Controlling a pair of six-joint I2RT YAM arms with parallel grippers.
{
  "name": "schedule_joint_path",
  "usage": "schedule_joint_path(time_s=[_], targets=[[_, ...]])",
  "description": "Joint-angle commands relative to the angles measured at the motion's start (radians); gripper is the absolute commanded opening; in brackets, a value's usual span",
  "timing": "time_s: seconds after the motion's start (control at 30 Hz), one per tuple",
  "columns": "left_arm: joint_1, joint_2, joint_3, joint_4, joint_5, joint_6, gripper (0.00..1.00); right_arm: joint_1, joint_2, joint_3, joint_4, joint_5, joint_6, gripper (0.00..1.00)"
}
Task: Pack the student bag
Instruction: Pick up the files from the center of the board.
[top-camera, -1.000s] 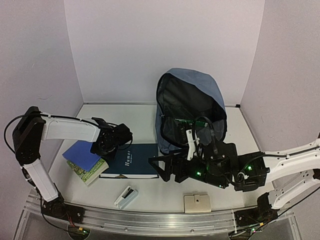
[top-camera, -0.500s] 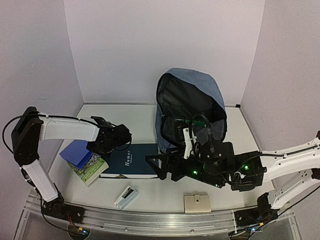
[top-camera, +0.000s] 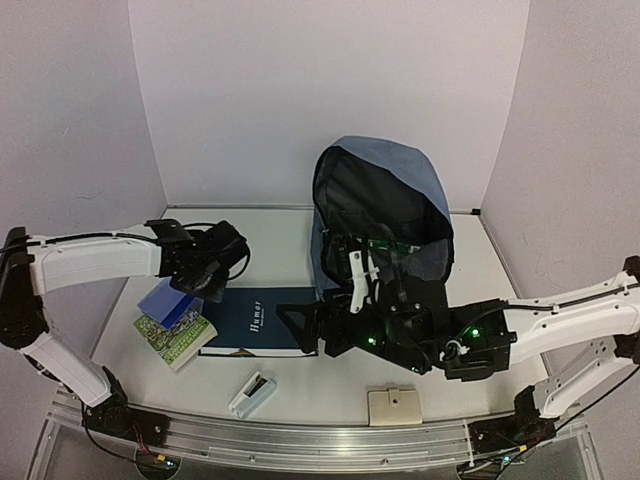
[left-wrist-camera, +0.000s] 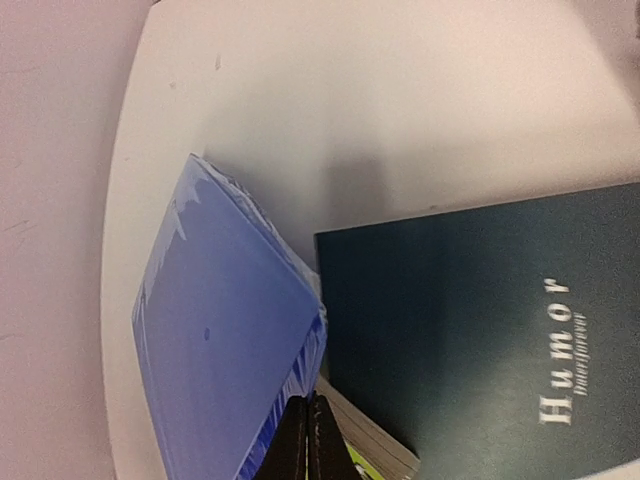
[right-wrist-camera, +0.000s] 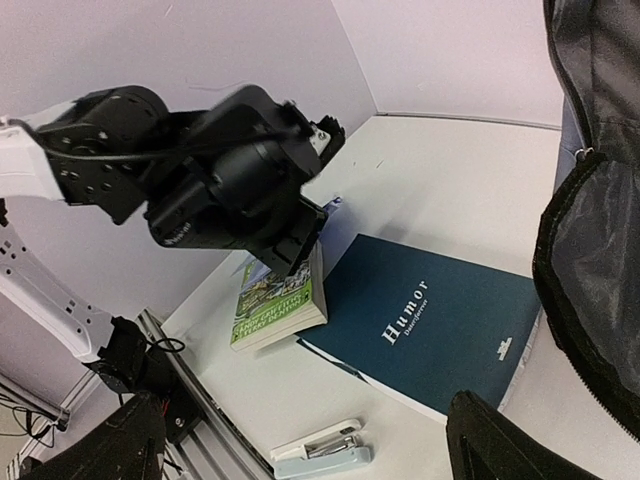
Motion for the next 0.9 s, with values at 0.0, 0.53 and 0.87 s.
schedule_joint_path(time_s=[0.0,0.53,0.87], targets=[[-0.010,-0.175,0.048,0.145,0.226,0.124,0.00,-0.030,0.094,0.107,0.042,0.018,-0.050,0.95],[-0.010,-0.340,0.114,0.132,0.537,0.168,0.00,-0.105,0.360,0.229,0.274,-0.081,-0.193,0.98],[-0.011,-0.392,0.146,0.110,0.553,0.125,0.00,-0.169,0.387,0.250,0.306,-0.077,-0.174,0.98]])
